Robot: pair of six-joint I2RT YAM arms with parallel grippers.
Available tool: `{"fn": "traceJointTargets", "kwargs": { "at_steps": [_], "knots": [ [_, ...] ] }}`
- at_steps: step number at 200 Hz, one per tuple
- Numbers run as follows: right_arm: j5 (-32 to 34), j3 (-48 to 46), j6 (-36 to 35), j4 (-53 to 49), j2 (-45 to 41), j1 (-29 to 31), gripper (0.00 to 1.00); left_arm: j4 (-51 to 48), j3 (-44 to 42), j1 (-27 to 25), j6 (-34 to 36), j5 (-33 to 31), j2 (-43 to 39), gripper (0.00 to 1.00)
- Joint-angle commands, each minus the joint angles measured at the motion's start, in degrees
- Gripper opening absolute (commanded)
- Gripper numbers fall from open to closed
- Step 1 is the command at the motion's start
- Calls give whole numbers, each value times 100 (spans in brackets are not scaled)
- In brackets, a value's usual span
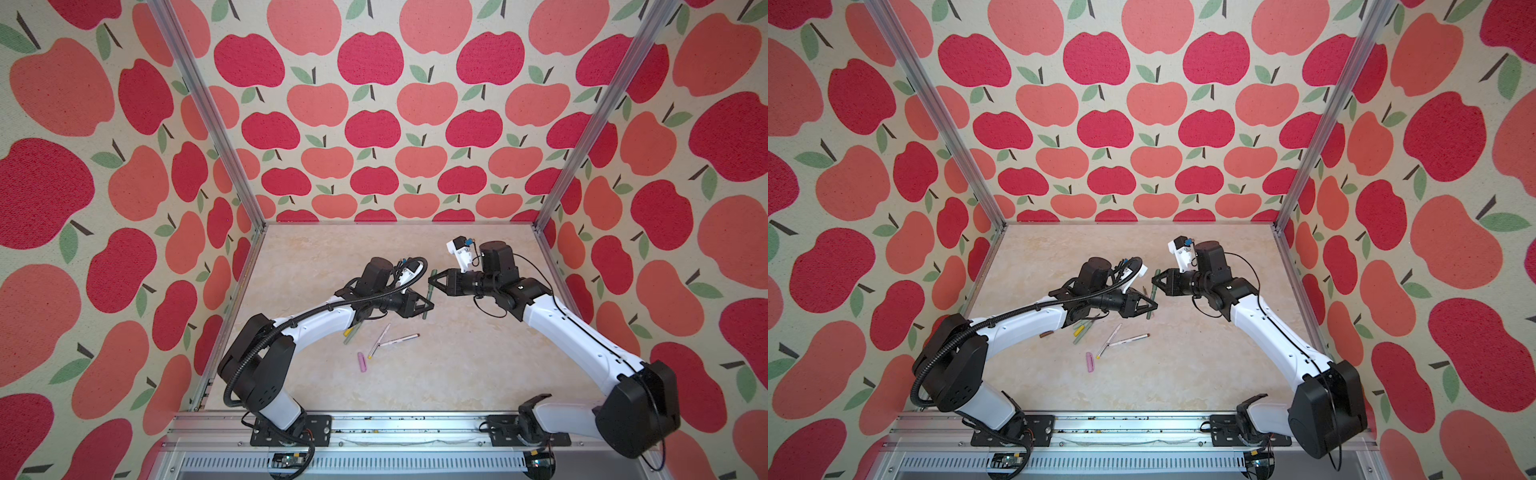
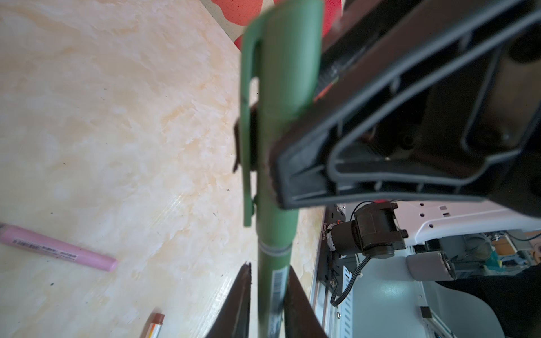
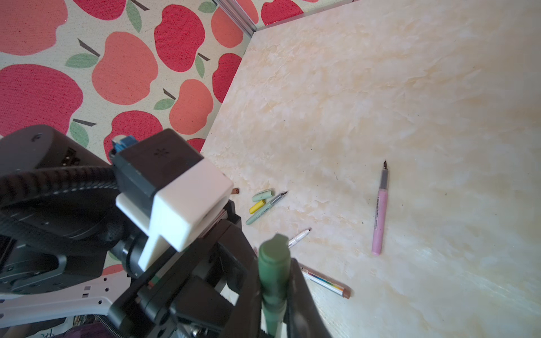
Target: Insert the pens into the pen caps
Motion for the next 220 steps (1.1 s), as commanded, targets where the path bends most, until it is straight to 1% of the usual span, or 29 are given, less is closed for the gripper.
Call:
{"fn": "traceJointTargets", "kwargs": {
  "at_steps": [1, 9, 29, 56, 99, 163, 220],
  "knots": [
    [-95, -92, 80, 103, -89, 35, 2, 141, 213, -29, -67, -1, 100, 6],
    [-91, -110, 80, 108, -101, 38, 2, 139, 218, -29, -68, -42, 89, 0],
    [-91, -169, 84, 115, -108, 37, 2, 193, 178, -25, -62, -206, 13, 0],
    [-130, -280, 140, 141, -97, 72, 2, 328, 73, -9, -22, -616, -158, 0],
    [-169, -497, 138, 39, -76, 159, 2, 605, 80, 201, 149, -1128, -417, 0],
    [-258, -806, 201, 21, -79, 222, 2, 790, 717, 547, 479, -1217, -316, 0],
    [-337, -1235, 411, 213, -115, 291, 2, 837, 962, 609, 589, -1213, -208, 0]
  ]
}}
